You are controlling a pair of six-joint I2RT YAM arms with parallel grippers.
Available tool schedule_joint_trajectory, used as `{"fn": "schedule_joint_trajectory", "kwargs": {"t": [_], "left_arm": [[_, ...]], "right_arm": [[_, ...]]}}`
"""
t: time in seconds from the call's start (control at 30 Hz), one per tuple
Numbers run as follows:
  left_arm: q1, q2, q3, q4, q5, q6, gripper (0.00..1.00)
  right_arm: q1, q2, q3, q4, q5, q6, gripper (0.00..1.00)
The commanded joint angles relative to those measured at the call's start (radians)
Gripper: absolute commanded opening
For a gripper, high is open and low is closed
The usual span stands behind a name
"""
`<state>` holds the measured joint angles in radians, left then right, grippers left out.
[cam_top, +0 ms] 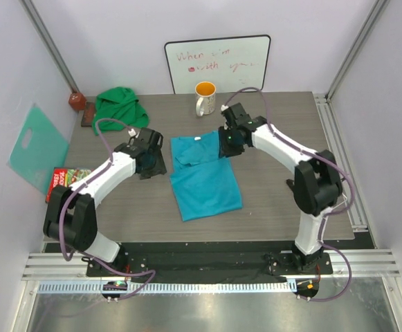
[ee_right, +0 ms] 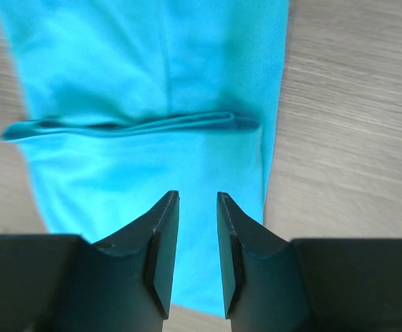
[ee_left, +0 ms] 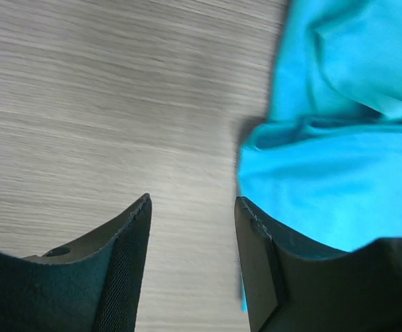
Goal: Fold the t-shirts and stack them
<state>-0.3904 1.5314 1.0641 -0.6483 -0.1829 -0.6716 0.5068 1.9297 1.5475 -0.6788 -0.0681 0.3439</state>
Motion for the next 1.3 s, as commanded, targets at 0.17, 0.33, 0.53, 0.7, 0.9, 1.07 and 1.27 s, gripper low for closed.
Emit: {"fn": "schedule_joint_trajectory", "kwargs": {"t": [0.17, 0.33, 0.53, 0.7, 0.9, 1.07, 1.27], "left_arm": [[-0.039, -0.096, -0.15, 0.071, 0.279, -0.088, 0.52], [-0.056, -0.117, -0.249, 0.156, 0.379, -0.131, 0.52], [-0.059, -0.093, -0.282, 0.197, 0.456, -0.16, 0.52], [-0.064, -0.053, -0.294, 0.243, 0.528, -0.164, 0.52], [-0.084, 0.006, -0.305, 0.26, 0.583, -0.172, 0.52], [-0.091, 0.019, -0.314, 0.26, 0.594, -0.177, 0.52], [-0.093, 0.035, -0.32, 0.262, 0.623, -0.174, 0.51]], "right_arm": [[-0.019, -0.308, -0.335, 0.096, 0.013, 0.038, 0.43], [-0.027, -0.351, -0.449, 0.127, -0.055, 0.043, 0.41], [-0.033, -0.333, -0.464, 0.105, -0.117, 0.033, 0.42], [-0.033, -0.301, -0.492, 0.104, -0.19, 0.01, 0.45], [-0.034, -0.287, -0.552, 0.082, -0.171, 0.006, 0.45], [-0.036, -0.262, -0.55, 0.024, -0.119, 0.009, 0.47], [-0.036, -0.267, -0.564, 0.01, -0.116, 0.009, 0.47]]}}
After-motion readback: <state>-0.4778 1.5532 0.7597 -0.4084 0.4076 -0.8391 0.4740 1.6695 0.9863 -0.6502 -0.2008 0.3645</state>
